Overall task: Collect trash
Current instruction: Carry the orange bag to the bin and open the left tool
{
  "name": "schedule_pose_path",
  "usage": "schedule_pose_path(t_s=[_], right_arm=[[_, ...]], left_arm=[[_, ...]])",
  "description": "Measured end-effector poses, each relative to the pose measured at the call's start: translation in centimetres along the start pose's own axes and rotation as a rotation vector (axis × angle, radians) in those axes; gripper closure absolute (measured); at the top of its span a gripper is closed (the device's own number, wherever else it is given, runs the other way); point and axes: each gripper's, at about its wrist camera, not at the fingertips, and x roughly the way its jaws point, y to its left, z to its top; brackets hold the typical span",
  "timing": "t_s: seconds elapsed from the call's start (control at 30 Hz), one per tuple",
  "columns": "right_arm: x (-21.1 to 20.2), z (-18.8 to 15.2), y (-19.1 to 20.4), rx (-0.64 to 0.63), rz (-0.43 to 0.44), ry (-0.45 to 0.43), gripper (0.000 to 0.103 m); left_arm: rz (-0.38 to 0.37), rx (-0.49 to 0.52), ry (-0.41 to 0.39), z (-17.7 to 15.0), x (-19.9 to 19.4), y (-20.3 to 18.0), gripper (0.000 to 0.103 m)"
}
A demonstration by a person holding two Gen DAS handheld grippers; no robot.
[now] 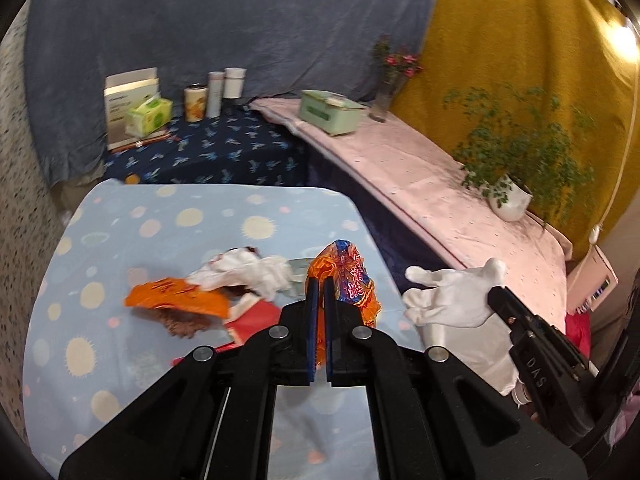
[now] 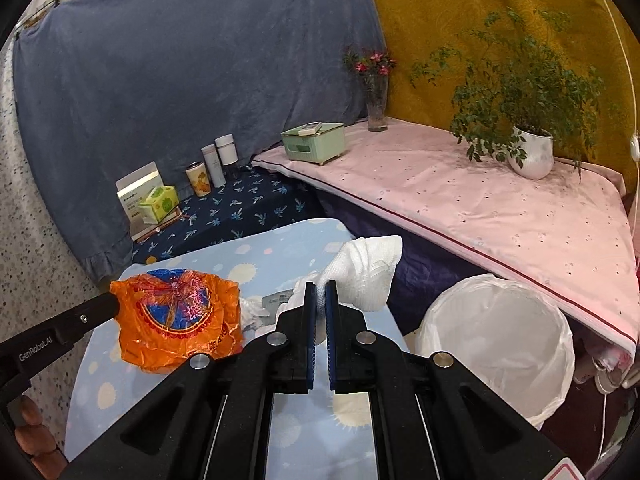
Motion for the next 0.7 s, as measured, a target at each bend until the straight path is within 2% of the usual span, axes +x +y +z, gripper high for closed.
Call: schedule_pose_path(t_s=[0.37, 0.7], right_arm=[[-0.9, -0.5, -8.8, 0.118, -0.099, 0.000, 0.099], [-0.1, -2.1, -15.1, 0.213, -0.178, 0.035, 0.099]], left_arm=[[-0.116, 0.142, 0.035, -0.2, 3.0, -10.4, 0.101], [-0.175, 0.242, 0.102, -1.9, 6.7, -17.0, 0.101]])
